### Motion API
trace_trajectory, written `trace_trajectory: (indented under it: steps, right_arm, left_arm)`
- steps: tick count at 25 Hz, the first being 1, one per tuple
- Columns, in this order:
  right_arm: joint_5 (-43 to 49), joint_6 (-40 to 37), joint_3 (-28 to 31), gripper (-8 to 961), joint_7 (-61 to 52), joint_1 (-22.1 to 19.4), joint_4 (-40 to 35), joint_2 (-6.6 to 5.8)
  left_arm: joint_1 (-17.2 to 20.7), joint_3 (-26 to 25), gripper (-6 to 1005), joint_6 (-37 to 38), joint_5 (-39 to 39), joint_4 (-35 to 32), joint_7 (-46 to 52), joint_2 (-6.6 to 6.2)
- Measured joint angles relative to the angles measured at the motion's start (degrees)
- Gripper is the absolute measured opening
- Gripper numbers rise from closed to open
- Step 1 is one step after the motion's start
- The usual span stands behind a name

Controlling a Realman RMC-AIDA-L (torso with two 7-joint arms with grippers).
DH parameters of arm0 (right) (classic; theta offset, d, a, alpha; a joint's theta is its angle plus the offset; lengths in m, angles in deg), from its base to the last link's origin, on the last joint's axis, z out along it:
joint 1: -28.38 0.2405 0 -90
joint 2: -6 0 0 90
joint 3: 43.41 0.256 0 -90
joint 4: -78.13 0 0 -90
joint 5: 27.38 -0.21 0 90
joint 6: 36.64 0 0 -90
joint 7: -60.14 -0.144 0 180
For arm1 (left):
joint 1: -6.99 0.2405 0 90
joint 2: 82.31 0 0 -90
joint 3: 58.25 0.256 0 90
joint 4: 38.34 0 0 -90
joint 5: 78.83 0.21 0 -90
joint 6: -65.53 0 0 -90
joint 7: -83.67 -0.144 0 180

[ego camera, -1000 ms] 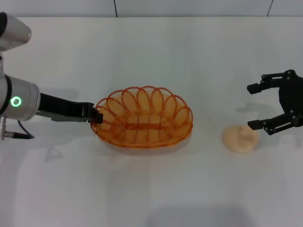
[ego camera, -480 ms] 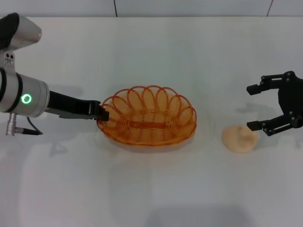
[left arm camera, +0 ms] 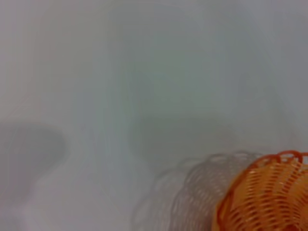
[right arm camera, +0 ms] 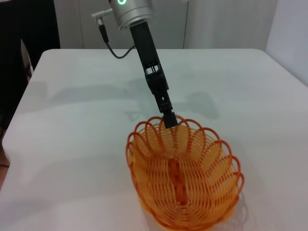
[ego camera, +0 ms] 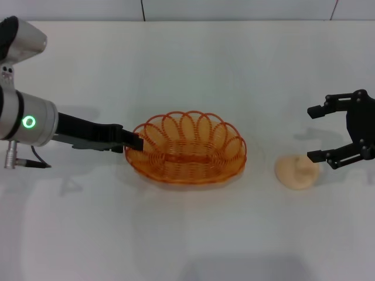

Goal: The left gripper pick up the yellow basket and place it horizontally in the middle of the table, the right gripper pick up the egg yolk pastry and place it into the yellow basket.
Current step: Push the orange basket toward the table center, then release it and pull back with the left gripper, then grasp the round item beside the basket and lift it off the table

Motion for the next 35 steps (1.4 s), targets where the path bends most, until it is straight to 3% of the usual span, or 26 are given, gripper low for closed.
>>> trace_trajectory:
  steps: [5, 8, 15, 20, 31, 35]
  right_arm:
    - [0.0, 0.0, 0.0, 857, -0.3, -0.1, 0.0, 0.0]
    - [-0.1, 0.1, 0.1, 857, -0.8, -0.1, 0.0, -0.16]
    - [0.2, -1.4, 0.0, 856, -3.9, 0.7, -0.2, -1.38]
    - [2.1, -3.2, -0.4, 856, -7.2, 2.1, -0.6, -1.92]
    - [4.8, -5.4, -3.4, 855, -15.1, 2.7, -4.3, -0.27]
    - [5.0, -5.4, -4.4, 855, -15.3, 2.4, -4.6, 0.68]
  left_arm:
    - [-0.1, -4.9, 469, 5.0, 0.0, -1.8, -1.6, -0.25]
    - [0.0, -9.4, 614, 8.7, -0.2, -4.8, -4.8, -1.06]
    - [1.2, -20.0, 664, 13.4, -6.8, -7.5, -23.7, -1.52]
    - [4.0, -22.6, 664, 13.9, -11.9, -7.6, -40.4, -0.92]
    - [10.6, -23.3, 664, 18.1, -21.5, -3.5, -75.0, -0.08]
    - [11.9, -23.2, 664, 19.5, -21.1, -2.0, -80.5, 0.0]
